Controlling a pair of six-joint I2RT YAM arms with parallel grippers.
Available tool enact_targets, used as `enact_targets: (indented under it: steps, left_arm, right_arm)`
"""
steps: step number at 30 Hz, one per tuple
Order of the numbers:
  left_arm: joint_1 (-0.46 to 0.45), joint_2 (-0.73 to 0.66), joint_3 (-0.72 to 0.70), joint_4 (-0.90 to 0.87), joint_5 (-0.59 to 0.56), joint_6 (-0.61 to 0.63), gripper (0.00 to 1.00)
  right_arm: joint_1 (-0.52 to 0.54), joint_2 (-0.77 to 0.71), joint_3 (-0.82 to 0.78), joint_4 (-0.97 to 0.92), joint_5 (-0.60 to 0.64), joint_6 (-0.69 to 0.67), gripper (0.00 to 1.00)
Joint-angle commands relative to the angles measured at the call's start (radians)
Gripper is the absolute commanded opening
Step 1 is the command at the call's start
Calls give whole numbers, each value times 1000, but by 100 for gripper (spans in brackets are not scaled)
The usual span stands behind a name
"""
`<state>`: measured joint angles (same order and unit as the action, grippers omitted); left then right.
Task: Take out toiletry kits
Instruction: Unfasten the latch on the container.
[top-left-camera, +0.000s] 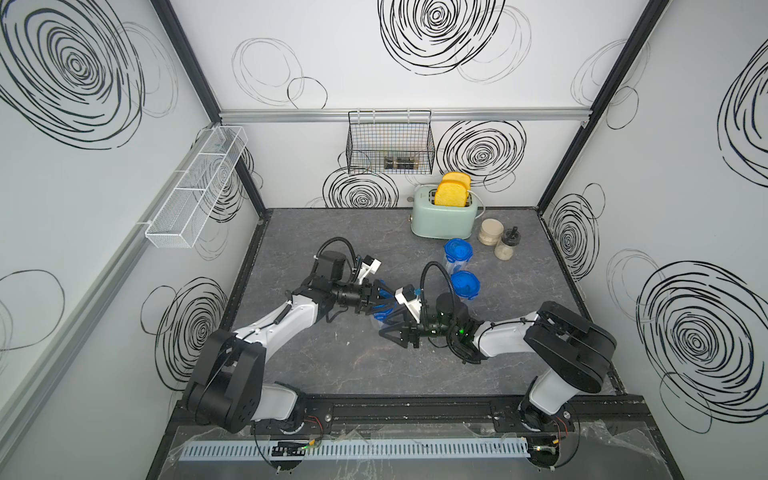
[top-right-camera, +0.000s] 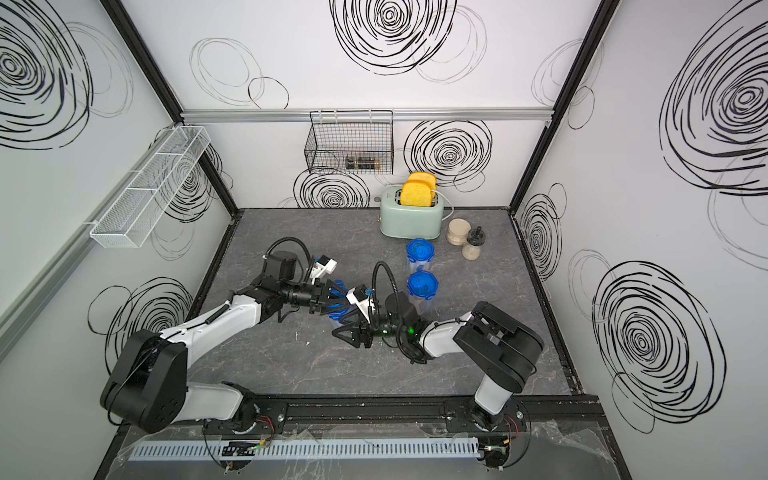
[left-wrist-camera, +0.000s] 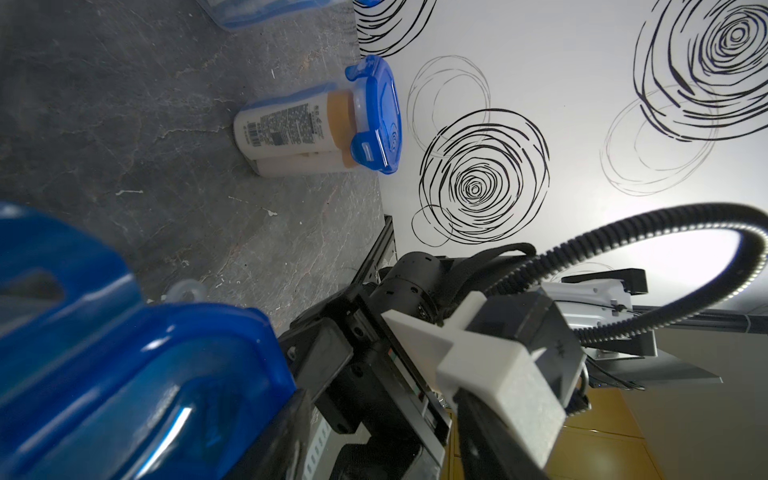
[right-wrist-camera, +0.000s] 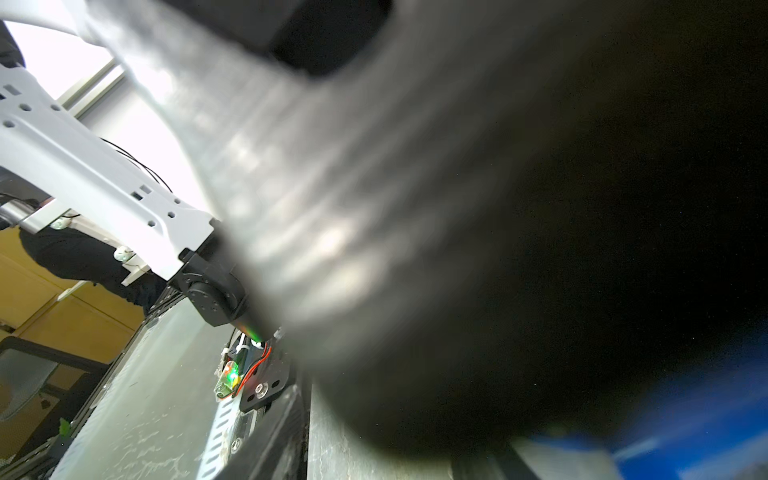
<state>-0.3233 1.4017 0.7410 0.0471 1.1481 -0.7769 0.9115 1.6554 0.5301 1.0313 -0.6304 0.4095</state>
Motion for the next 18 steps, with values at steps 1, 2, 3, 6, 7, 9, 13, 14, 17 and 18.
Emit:
enact_targets:
  steps: [1,2,3,6,7,9,13,14,17,18]
  left_arm:
    - [-2,74,-66,-99,-215,37,61]
    - [-2,72,-67,-99,-215,37,61]
    - [-3,72,-68,-98,-218,37,61]
    - [-5,72,-71,-97,-221,35,61]
    - [-5,72,-72,-96,-223,34,61]
    - [-11,72,-72,-95,-226,34,61]
    - [-12,72,-72,-96,-229,34,61]
    - [-13,72,-71,-96,-229,33,61]
    - [-14,67,-65,-91,-226,31,61]
    - [-14,65,-60,-88,-223,31,61]
  right_arm:
    - [49,-13,45,181,-188,-76,57]
    - [49,-14,41,189,-191,-75,57]
    - [51,-14,39,191,-194,-75,57]
    - [52,-14,38,197,-202,-75,57]
    - [53,-15,38,202,-204,-76,57]
    - [54,-16,38,207,-208,-78,57]
    - [55,-14,50,166,-222,-93,57]
    - [56,-17,49,153,-224,-100,57]
    - [55,-31,27,143,-230,-111,57]
    - [53,-38,23,127,-234,-112,57]
